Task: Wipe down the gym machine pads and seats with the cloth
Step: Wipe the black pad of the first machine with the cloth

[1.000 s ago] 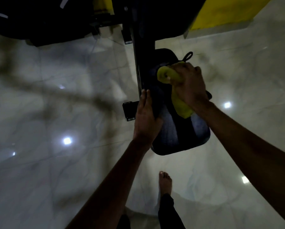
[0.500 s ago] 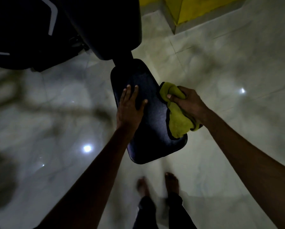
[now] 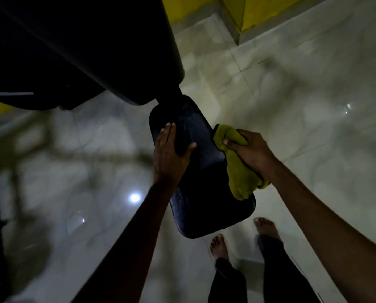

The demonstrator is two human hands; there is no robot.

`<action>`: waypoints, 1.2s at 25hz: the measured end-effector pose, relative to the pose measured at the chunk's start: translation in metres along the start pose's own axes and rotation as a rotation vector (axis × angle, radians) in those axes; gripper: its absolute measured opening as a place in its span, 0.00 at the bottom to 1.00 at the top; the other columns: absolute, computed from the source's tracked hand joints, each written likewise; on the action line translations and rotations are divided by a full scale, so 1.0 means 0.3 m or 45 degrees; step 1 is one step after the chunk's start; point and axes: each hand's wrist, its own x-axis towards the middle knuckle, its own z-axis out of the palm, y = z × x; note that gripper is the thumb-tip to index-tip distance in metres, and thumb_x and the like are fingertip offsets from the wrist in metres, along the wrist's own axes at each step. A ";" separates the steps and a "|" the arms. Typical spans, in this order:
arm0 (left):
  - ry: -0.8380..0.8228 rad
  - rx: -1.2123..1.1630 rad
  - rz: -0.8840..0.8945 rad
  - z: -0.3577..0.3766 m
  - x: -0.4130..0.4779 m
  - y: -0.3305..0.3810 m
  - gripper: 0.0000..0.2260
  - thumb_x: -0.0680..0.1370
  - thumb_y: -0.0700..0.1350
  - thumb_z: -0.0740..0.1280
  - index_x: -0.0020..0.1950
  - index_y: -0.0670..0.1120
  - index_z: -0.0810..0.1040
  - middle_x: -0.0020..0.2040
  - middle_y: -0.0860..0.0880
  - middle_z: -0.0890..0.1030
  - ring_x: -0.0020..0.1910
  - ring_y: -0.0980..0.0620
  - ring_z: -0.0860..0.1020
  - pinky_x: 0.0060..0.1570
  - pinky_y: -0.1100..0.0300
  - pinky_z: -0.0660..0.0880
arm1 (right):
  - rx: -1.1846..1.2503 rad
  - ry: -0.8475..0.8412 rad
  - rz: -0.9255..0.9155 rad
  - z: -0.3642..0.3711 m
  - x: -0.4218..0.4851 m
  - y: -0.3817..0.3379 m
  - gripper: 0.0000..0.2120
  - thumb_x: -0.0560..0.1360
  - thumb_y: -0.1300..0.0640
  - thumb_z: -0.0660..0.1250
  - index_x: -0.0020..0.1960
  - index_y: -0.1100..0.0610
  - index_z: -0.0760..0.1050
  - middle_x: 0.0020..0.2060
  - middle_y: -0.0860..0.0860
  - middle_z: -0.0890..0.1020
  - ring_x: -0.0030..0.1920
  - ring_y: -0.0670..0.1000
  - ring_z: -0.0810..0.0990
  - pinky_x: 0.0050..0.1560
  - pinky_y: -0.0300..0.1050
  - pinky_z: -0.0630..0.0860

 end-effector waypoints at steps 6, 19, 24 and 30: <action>0.003 0.269 -0.098 0.018 0.018 0.088 0.36 0.74 0.69 0.62 0.78 0.55 0.62 0.76 0.40 0.62 0.74 0.39 0.59 0.71 0.42 0.65 | -0.160 -0.131 -0.081 0.030 0.223 -0.078 0.11 0.76 0.50 0.71 0.55 0.54 0.82 0.48 0.53 0.84 0.51 0.55 0.82 0.52 0.45 0.76; -0.077 0.380 -0.227 -0.003 0.025 0.110 0.36 0.73 0.70 0.65 0.78 0.63 0.59 0.77 0.46 0.60 0.74 0.42 0.59 0.66 0.45 0.69 | -0.076 -0.282 -0.176 0.054 0.396 -0.132 0.13 0.78 0.49 0.70 0.60 0.52 0.80 0.57 0.56 0.83 0.58 0.58 0.80 0.50 0.40 0.69; -0.032 0.396 -0.197 0.007 0.016 0.113 0.36 0.73 0.70 0.65 0.78 0.62 0.59 0.77 0.45 0.62 0.74 0.41 0.61 0.65 0.45 0.71 | -0.002 -0.344 -0.193 -0.008 0.270 -0.033 0.11 0.77 0.53 0.72 0.59 0.54 0.81 0.49 0.50 0.83 0.52 0.50 0.81 0.45 0.36 0.73; -0.025 0.395 -0.222 0.009 0.015 0.114 0.36 0.73 0.71 0.64 0.78 0.62 0.59 0.77 0.45 0.61 0.74 0.41 0.60 0.63 0.46 0.71 | 0.154 -0.353 -0.121 -0.014 0.238 -0.003 0.10 0.76 0.54 0.73 0.56 0.54 0.81 0.49 0.52 0.84 0.50 0.52 0.83 0.53 0.48 0.79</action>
